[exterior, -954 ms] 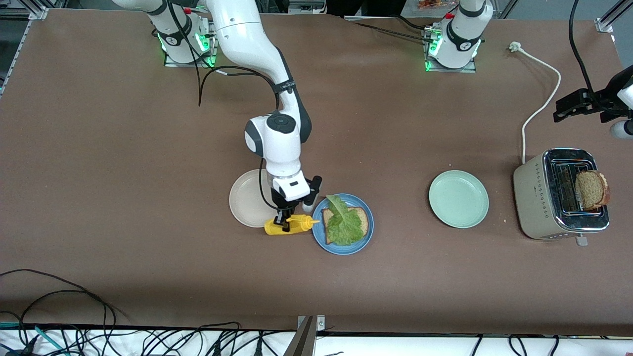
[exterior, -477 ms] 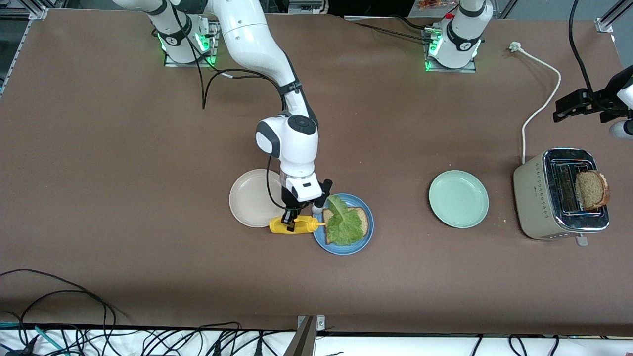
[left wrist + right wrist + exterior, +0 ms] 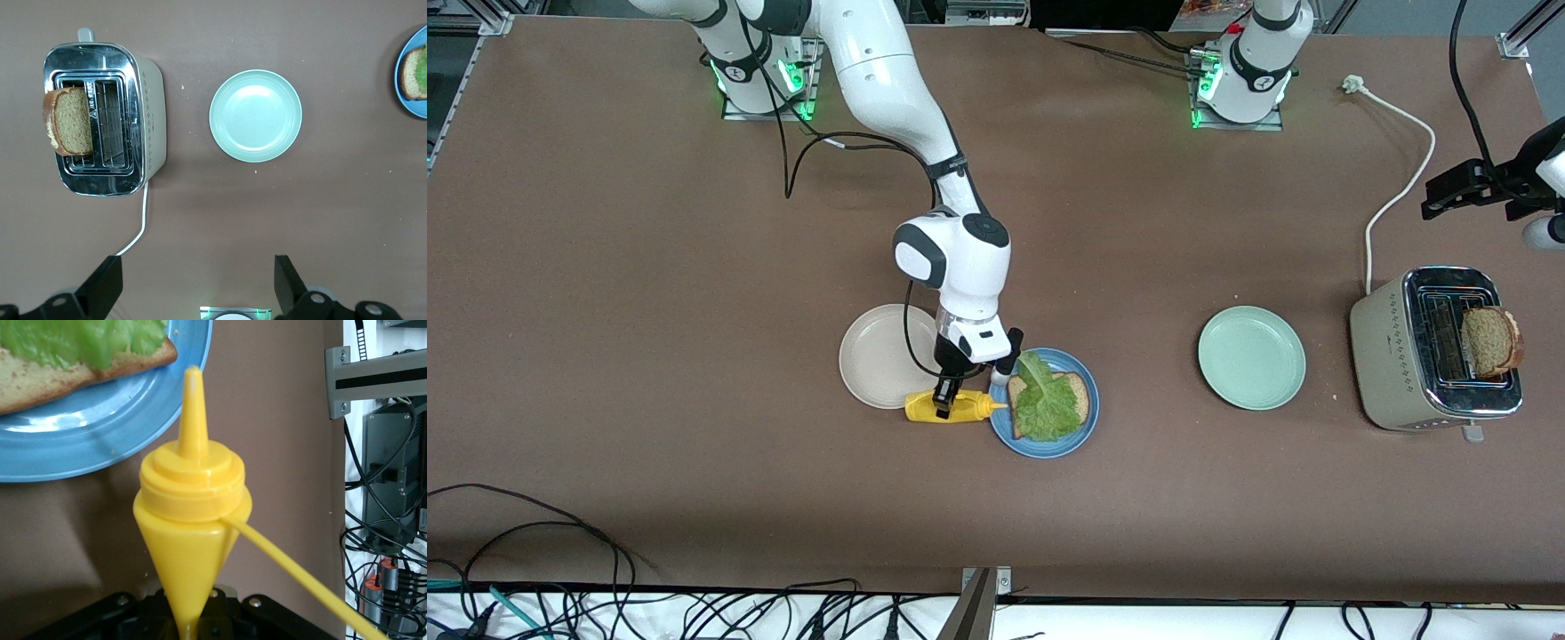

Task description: Make sandwich in blue plate with both arms

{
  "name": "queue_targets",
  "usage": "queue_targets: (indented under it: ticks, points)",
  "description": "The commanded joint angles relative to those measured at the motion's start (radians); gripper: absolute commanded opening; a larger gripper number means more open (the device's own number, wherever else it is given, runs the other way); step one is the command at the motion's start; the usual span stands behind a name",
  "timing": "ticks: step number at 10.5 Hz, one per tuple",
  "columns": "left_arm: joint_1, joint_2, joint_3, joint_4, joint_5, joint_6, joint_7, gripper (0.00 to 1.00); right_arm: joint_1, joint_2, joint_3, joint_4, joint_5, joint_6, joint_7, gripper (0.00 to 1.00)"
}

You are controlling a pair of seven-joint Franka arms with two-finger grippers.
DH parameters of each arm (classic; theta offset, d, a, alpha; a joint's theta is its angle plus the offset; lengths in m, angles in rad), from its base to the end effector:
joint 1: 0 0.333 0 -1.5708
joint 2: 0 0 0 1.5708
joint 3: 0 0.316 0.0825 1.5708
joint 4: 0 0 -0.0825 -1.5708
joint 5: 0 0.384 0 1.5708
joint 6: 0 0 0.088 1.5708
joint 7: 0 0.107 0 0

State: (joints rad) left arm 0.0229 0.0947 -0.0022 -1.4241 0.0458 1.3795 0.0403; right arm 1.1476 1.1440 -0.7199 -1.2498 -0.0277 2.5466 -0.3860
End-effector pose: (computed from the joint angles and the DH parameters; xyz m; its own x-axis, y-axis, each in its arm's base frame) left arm 0.5633 0.0173 0.6241 0.9900 -0.0111 -0.1404 -0.0168 -0.9991 -0.0399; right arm 0.6126 0.4814 0.1944 0.2868 0.9568 -0.0475 0.7390 -0.1894 0.6465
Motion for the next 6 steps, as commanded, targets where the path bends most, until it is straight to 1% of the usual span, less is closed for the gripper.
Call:
queue_targets:
  ticks: [1, 3, 6]
  points:
    - [0.002, 0.005, 0.002, 0.016, -0.017, -0.011, 0.012, 1.0, 0.017, 0.025, -0.021, 0.062, -0.069, -0.075, 0.053, 0.08]
    - [0.005, 0.007, 0.004, 0.014, -0.017, -0.011, 0.012, 1.0, 0.032, 0.042, -0.021, 0.064, -0.141, -0.094, 0.151, 0.08]
    - [0.011, 0.037, 0.007, 0.014, -0.004, -0.011, 0.012, 1.0, 0.05, 0.043, -0.018, 0.066, -0.146, -0.094, 0.185, 0.08]
